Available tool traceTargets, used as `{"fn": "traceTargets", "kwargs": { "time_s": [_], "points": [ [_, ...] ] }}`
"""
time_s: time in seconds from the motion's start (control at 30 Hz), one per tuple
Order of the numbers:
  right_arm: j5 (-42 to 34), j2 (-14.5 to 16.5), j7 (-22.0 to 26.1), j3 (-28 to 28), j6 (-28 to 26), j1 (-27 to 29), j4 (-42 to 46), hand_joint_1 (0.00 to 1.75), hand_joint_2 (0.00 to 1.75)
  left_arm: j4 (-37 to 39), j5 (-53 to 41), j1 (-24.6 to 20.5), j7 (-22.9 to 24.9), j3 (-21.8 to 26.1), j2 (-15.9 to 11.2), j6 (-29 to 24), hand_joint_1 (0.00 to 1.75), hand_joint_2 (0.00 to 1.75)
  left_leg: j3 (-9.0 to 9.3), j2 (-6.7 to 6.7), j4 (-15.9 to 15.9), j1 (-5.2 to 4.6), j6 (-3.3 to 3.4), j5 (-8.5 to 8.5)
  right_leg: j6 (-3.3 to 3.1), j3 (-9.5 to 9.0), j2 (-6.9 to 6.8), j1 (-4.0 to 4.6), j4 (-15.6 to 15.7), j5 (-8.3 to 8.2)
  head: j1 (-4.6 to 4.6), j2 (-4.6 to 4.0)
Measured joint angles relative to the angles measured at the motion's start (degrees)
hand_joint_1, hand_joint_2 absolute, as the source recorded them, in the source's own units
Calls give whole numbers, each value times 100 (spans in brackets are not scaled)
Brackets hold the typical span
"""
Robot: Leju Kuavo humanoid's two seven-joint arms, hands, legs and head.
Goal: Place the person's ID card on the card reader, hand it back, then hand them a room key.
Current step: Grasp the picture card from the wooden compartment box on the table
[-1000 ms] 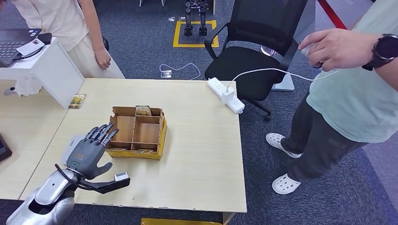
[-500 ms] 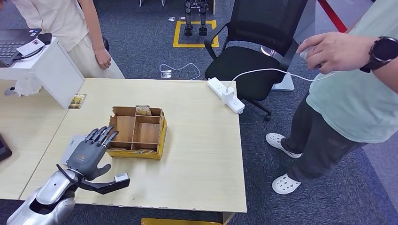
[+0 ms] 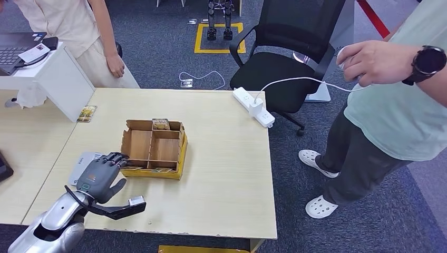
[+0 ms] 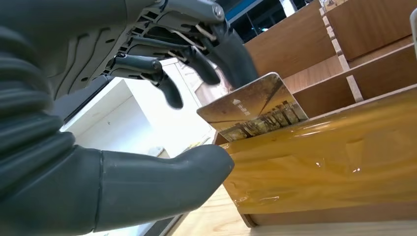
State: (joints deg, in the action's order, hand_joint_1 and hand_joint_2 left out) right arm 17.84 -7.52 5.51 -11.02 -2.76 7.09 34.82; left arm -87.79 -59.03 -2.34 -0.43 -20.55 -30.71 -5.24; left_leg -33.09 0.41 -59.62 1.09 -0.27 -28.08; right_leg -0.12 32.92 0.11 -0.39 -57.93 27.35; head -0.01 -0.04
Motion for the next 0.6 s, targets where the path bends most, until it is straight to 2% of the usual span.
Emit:
{"fn": "traceTargets", "kwargs": {
  "time_s": [0.6],
  "points": [
    [57, 36, 0, 121, 31, -1, 0, 0, 0, 19, 193, 15, -174, 0, 16, -121, 175, 175, 0, 0, 1, 0, 0, 0, 0, -1, 0, 0, 0, 0, 1, 0]
  ]
}}
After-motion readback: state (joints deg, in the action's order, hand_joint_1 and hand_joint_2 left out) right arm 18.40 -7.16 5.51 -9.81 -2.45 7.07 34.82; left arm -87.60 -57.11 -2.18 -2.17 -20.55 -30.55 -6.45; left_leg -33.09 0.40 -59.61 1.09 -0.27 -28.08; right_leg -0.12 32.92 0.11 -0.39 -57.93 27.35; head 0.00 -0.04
